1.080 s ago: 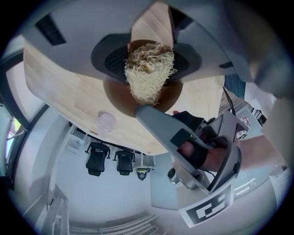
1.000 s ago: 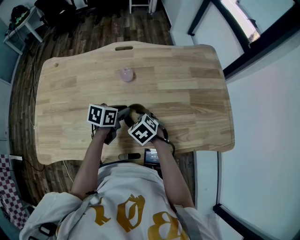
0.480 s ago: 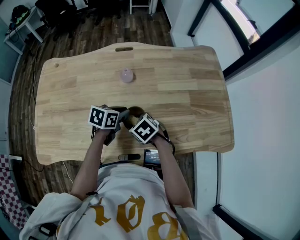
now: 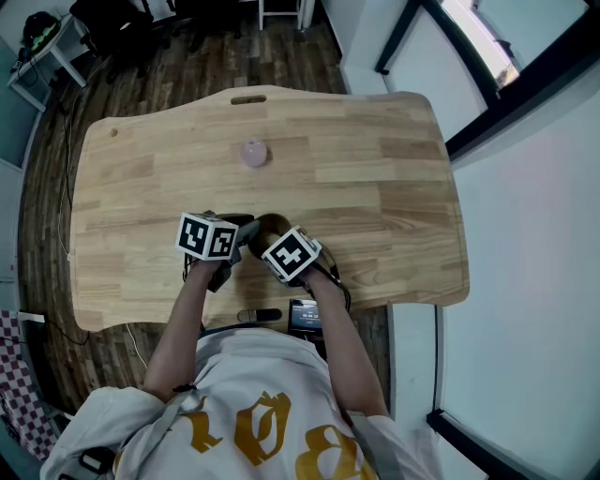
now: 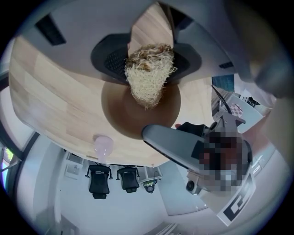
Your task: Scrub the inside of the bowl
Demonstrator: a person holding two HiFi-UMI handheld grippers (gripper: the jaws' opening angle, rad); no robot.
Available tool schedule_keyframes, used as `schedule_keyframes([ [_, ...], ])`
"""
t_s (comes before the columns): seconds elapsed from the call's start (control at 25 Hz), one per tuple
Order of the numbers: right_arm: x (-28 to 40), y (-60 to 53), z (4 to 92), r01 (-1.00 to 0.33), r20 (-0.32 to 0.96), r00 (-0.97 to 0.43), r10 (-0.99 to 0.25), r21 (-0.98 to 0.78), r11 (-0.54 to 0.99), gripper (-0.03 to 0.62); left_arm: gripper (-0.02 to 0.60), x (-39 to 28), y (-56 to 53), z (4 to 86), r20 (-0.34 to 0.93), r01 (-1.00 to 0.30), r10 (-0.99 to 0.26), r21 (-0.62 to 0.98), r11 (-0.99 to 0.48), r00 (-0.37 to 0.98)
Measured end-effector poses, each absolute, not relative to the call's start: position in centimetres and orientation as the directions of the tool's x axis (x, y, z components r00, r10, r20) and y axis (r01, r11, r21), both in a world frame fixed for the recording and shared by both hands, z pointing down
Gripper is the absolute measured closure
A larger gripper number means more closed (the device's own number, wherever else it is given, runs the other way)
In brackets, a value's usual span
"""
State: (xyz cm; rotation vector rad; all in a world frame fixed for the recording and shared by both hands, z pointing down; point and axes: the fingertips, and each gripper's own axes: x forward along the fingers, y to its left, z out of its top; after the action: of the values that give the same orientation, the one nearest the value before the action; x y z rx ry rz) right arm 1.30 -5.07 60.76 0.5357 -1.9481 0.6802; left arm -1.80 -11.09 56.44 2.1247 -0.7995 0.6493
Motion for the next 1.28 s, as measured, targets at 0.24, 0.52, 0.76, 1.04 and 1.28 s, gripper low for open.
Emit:
schedule_keyframes([
  [0.24, 1.6, -6.1, 60.8, -0.654, 0.896, -0.421, -0.144, -0.189, 0.733, 0.398, 0.523, -1.6, -11.4, 56.2, 0.649, -0.709, -0.330, 0.492, -0.505, 0.685],
  [0.52, 1.6, -7.4, 60.0, -0.650, 0.893, -0.377, -0.244, -0.067, 0.757, 0.397, 0.522, -1.3, -11.2, 56.2, 0.637, -0.696, -0.317, 0.523, -0.491, 0.703],
  [0.76, 0.6, -7.7, 59.2, -0.602, 0.864, -0.414, -0.285, -0.025, 0.798, 0.398, 0.522, -1.2, -11.3, 56.1, 0.619, -0.687, -0.321, 0.549, -0.476, 0.717],
  [1.04, 0.0, -6.9, 59.3, -0.532, 0.858, -0.451, -0.244, -0.039, 0.846, 0.396, 0.522, -1.7, -11.6, 56.3, 0.600, -0.685, -0.337, 0.584, -0.435, 0.725],
  [1.28, -0.4, -5.9, 59.4, -0.509, 0.859, -0.478, -0.181, -0.103, 0.854, 0.398, 0.523, -1.8, -11.5, 56.6, 0.608, -0.688, -0.332, 0.578, -0.438, 0.722],
])
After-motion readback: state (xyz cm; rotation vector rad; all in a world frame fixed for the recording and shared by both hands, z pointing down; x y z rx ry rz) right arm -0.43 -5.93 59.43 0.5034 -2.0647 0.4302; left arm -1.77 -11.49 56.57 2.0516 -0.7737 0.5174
